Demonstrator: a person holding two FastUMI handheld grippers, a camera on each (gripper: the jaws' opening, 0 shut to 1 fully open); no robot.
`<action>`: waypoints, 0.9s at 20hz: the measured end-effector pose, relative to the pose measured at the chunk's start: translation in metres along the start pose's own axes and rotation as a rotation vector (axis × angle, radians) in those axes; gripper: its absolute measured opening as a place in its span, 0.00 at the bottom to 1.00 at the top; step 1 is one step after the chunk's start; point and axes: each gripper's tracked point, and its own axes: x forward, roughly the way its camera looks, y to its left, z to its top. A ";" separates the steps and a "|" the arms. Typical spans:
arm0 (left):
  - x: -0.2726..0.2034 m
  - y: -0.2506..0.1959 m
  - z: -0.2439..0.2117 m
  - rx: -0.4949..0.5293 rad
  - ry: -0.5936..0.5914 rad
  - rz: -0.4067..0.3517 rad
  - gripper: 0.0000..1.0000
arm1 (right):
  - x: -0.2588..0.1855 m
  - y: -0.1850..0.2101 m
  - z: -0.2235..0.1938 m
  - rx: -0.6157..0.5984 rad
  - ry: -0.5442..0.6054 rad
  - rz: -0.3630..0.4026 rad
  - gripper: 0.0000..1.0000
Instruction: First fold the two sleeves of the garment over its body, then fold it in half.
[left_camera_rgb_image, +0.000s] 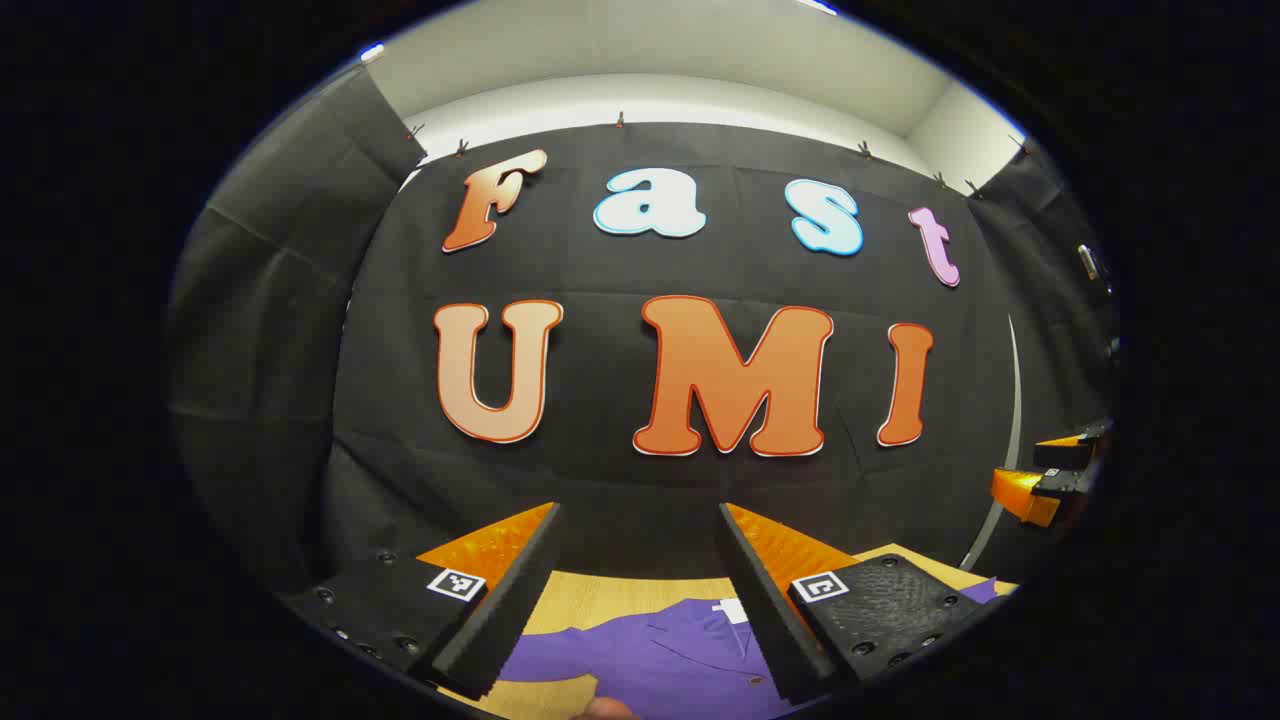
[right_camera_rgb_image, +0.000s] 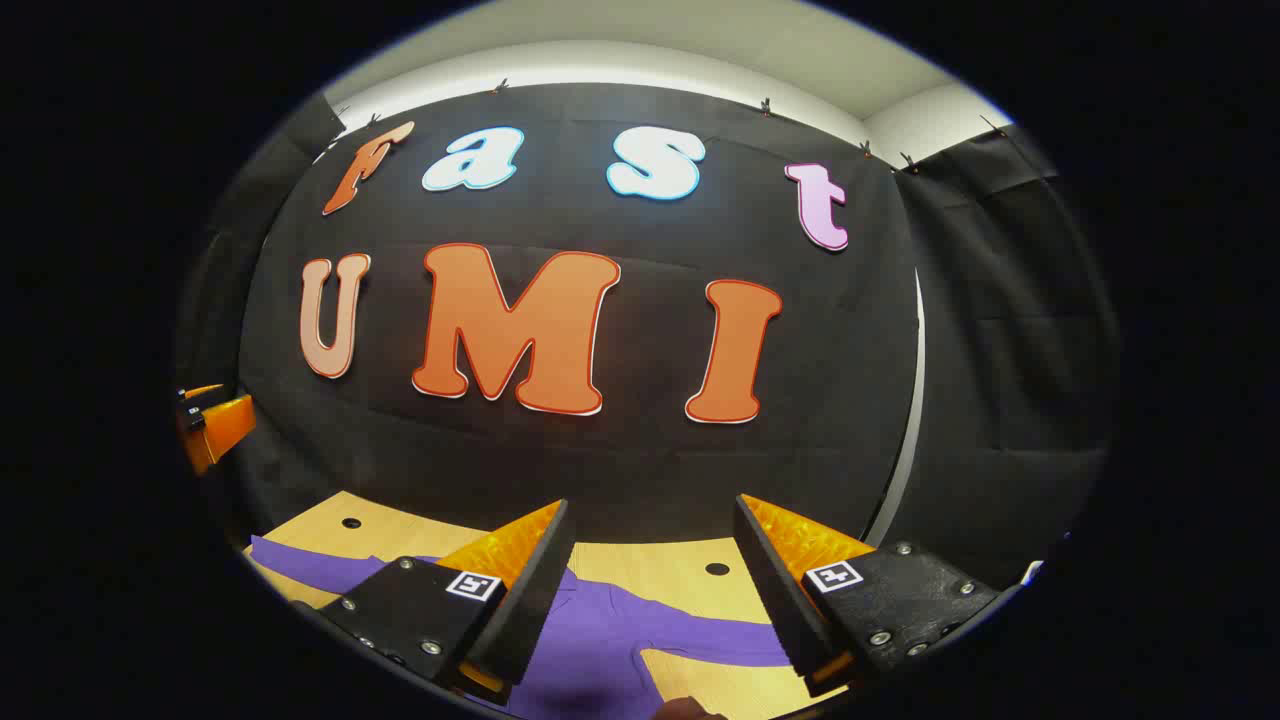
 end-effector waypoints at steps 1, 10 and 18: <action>0.000 -0.005 -0.001 0.005 -0.004 -0.004 0.94 | 0.001 -0.001 -0.001 0.002 0.000 0.003 0.95; 0.000 -0.019 -0.005 0.039 -0.012 -0.009 0.95 | 0.003 -0.008 -0.011 -0.002 0.004 -0.008 0.95; 0.001 -0.010 -0.009 0.055 -0.015 -0.017 0.95 | -0.001 0.007 -0.007 0.009 -0.004 -0.010 0.95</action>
